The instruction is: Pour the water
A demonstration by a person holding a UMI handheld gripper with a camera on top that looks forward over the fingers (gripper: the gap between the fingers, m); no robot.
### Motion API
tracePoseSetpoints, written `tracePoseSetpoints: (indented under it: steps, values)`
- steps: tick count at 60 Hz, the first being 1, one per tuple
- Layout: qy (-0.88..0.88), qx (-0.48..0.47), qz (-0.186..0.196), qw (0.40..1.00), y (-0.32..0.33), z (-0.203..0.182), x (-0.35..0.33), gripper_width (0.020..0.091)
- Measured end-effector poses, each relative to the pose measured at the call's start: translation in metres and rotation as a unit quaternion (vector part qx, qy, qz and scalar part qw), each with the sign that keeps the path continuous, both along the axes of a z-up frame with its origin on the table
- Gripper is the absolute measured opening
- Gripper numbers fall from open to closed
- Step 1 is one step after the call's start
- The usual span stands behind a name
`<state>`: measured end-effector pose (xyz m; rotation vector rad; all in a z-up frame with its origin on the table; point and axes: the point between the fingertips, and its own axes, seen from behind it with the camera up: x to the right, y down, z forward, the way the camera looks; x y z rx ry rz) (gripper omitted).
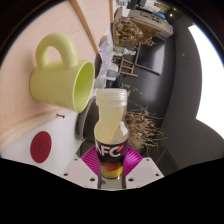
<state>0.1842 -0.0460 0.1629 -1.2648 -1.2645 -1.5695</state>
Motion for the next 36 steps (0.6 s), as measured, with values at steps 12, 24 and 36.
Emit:
tracePoseSetpoints:
  steps: [12, 24, 36]
  values:
    - [0.307, 0.006, -0.053, 0.95, -0.016, 0.001, 0.018, 0.0267]
    - [0.653, 0.005, -0.102, 0.75, -0.029, -0.029, 0.022, 0.0265]
    - [0.766, -0.012, -0.103, 0.634, -0.024, -0.082, 0.019, 0.0266]
